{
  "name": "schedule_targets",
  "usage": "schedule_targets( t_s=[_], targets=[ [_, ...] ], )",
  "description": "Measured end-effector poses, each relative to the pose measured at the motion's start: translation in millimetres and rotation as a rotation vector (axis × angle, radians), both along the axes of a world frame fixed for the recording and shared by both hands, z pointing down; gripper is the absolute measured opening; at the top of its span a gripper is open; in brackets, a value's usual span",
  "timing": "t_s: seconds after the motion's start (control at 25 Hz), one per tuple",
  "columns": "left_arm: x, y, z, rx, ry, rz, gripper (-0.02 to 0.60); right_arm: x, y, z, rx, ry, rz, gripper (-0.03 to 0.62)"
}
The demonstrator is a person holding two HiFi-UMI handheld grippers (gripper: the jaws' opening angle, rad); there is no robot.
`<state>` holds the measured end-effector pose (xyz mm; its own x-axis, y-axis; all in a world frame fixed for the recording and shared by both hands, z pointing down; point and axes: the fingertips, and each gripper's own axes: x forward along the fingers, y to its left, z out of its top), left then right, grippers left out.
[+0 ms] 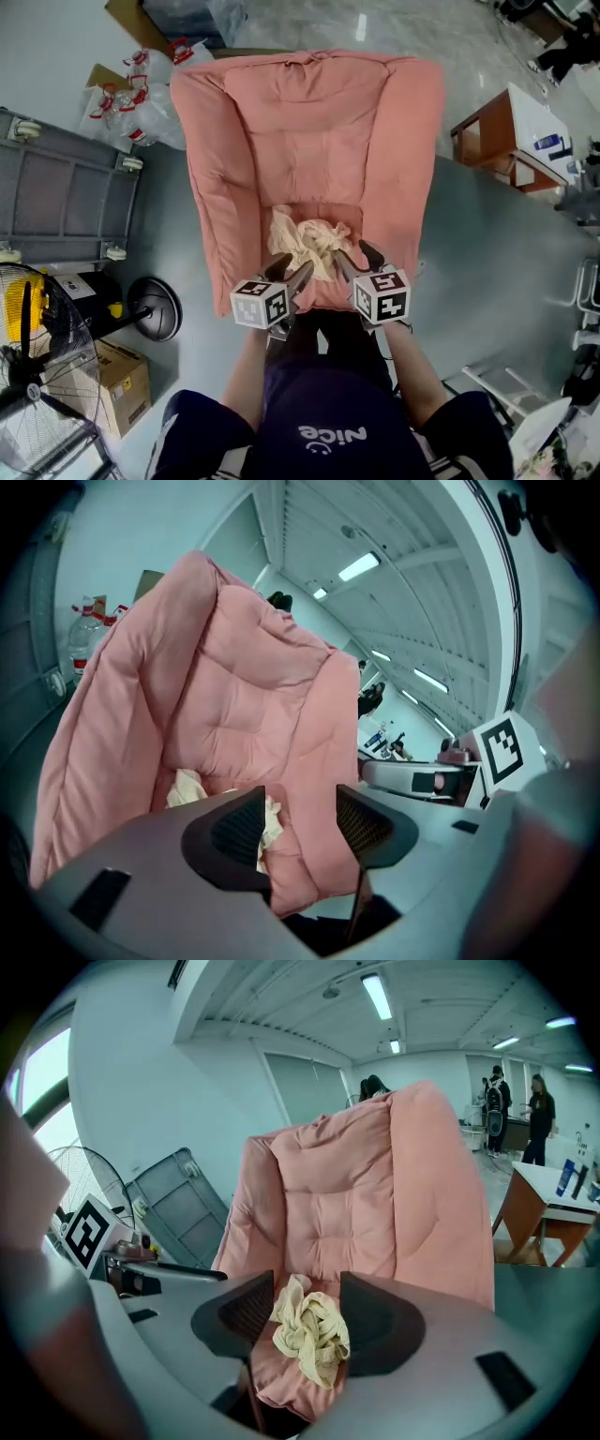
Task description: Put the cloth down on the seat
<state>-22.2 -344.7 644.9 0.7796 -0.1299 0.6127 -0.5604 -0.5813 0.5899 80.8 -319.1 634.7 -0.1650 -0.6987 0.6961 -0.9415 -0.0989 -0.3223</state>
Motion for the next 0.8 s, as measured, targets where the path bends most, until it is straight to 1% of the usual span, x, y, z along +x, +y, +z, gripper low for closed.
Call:
schedule_targets(
  t_s=[0.08,0.12,0.24,0.28,0.44,0.52,0.6,0.68,0.72,0.8],
  targets=[
    [-2,4,-21,0.007,0.039,-0.016,0.256,-2,6,-22,0.031,0.000,0.017,0.204],
    [-2,6,-33,0.021,0.053,-0.016,0.253,-3,8,-34,0.049,0.002,0.028,0.204],
    [-8,8,-67,0.084,0.081,-0.013,0.212,-6,14,-72,0.112,0.021,0.048,0.204],
    [-11,9,-79,0.100,0.094,-0.015,0.207,-8,16,-85,0.134,0.028,0.048,0.204],
    [-20,8,-129,0.190,0.146,-0.020,0.207,-11,24,-133,0.200,0.081,0.008,0.204],
    [-24,8,-152,0.236,0.166,-0.025,0.207,-10,31,-152,0.226,0.105,0.004,0.204],
    [-26,10,-175,0.261,0.191,-0.034,0.207,-8,40,-168,0.249,0.117,0.015,0.204],
    [-26,17,-195,0.266,0.220,-0.034,0.207,-6,51,-183,0.264,0.132,0.015,0.204],
    [-26,21,-203,0.273,0.228,-0.030,0.207,-6,57,-190,0.271,0.141,0.012,0.204],
    [-31,29,-214,0.318,0.213,-0.011,0.207,-7,66,-204,0.294,0.154,0.013,0.204]
  ],
)
